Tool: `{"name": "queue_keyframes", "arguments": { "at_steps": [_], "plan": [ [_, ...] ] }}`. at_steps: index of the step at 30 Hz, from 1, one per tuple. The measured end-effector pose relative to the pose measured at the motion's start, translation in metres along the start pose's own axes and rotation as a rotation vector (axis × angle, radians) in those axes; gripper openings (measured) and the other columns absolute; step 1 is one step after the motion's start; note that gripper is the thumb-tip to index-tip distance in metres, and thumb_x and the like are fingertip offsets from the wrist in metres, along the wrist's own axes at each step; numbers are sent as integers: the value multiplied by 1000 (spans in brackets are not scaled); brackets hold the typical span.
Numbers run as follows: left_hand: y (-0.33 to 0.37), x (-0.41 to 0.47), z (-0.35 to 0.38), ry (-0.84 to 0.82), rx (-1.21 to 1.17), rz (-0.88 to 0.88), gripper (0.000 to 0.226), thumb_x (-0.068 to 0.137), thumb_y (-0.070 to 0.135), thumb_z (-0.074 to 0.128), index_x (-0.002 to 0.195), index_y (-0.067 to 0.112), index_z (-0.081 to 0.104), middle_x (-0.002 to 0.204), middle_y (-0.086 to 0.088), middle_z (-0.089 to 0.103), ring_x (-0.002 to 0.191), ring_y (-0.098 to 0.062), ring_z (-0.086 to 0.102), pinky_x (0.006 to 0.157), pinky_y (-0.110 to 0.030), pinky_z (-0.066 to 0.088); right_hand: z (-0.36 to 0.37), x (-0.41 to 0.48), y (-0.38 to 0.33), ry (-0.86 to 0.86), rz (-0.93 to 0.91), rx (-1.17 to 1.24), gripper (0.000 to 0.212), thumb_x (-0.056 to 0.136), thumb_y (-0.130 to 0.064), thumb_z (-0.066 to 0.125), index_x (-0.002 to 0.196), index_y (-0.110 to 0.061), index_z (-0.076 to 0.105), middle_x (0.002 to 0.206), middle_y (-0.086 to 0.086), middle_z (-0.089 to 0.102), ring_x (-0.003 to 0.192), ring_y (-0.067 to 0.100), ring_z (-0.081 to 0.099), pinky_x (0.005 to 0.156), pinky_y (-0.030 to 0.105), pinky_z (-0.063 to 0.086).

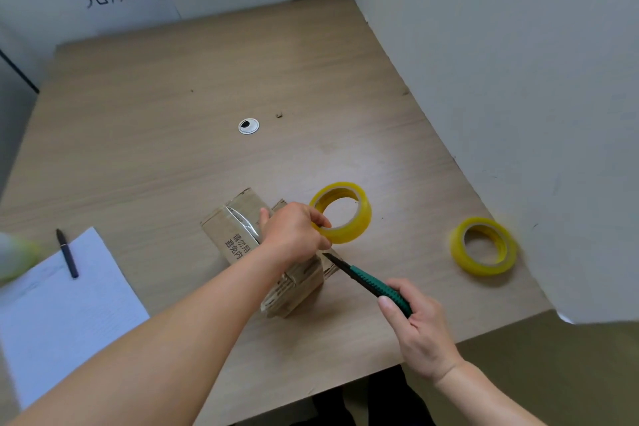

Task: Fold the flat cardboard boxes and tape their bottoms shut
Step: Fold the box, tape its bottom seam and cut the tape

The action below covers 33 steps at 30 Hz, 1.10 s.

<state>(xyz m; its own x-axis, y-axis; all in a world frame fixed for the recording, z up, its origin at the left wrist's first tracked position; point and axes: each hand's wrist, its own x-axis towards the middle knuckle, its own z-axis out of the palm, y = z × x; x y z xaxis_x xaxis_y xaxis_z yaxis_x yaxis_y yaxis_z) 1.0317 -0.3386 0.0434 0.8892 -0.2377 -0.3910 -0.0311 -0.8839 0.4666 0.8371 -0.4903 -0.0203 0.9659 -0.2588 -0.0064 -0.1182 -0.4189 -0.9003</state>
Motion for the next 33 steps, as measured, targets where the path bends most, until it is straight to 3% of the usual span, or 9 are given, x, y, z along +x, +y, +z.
{"name": "queue_keyframes", "arguments": {
  "at_steps": [8, 12, 16, 18, 20, 24, 28, 30, 33],
  "plan": [
    [-1, 0, 1, 9, -2, 4, 21, 71, 34, 85, 81, 38, 67, 73, 17, 63, 91, -14, 46, 118, -49, 14, 2, 7, 7, -38, -48, -114, 21, 92, -52, 49, 101, -37, 59, 88, -14, 60, 82, 9, 60, 66, 15, 45],
    [0, 1, 1, 11, 1, 4, 21, 70, 34, 85, 79, 38, 66, 75, 16, 66, 91, -13, 50, 117, -50, 15, 4, 10, 12, -94, -96, -291, 36, 94, -54, 44, 105, -26, 63, 87, -14, 61, 79, 3, 57, 67, 9, 43],
    [0, 2, 1, 13, 5, 5, 21, 71, 36, 84, 82, 39, 67, 78, 15, 66, 94, -14, 50, 117, -50, 14, 3, 12, 26, -69, -18, -368, 25, 95, -49, 49, 103, -28, 59, 86, -13, 58, 77, 7, 56, 66, 21, 46],
    [0, 2, 2, 16, 3, 2, 21, 71, 36, 84, 82, 39, 68, 75, 16, 64, 91, -13, 48, 117, -50, 15, 1, 14, 34, -64, 65, -439, 18, 97, -44, 52, 106, -28, 56, 90, -12, 57, 83, 15, 58, 69, 34, 48],
    [0, 2, 3, 16, -3, 4, 20, 70, 36, 84, 81, 39, 67, 74, 17, 63, 92, -13, 48, 117, -50, 14, -3, 18, 41, -72, 161, -519, 23, 99, -43, 48, 114, -27, 53, 101, -7, 57, 92, 20, 58, 74, 39, 47],
    [-1, 2, 3, 18, -4, 5, 20, 71, 35, 84, 80, 38, 66, 72, 19, 61, 91, -11, 48, 117, -50, 13, -7, 31, 48, -79, 294, -642, 38, 100, -41, 44, 133, -23, 43, 119, 6, 53, 106, 31, 55, 85, 44, 47],
    [1, 1, 3, 16, -7, 1, 19, 72, 35, 83, 79, 38, 66, 72, 18, 62, 102, -14, 54, 118, -49, 11, -6, 49, 38, -185, 313, -955, 50, 95, -49, 45, 140, -30, 36, 131, 1, 53, 121, 25, 47, 95, 41, 39],
    [1, 1, 3, 13, -3, 5, 19, 72, 35, 83, 78, 38, 65, 73, 17, 64, 108, -15, 57, 118, -49, 12, -6, 59, 23, -65, 221, -839, 60, 88, -48, 56, 142, -27, 40, 133, 0, 52, 124, 23, 45, 96, 41, 37],
    [0, 2, 5, 17, -4, 8, 19, 71, 35, 83, 77, 38, 65, 72, 17, 65, 107, -14, 60, 119, -50, 9, -5, 76, -11, 219, -207, -524, 61, 77, -38, 65, 133, -14, 54, 128, 3, 57, 116, 23, 51, 94, 39, 38]
  ]
}}
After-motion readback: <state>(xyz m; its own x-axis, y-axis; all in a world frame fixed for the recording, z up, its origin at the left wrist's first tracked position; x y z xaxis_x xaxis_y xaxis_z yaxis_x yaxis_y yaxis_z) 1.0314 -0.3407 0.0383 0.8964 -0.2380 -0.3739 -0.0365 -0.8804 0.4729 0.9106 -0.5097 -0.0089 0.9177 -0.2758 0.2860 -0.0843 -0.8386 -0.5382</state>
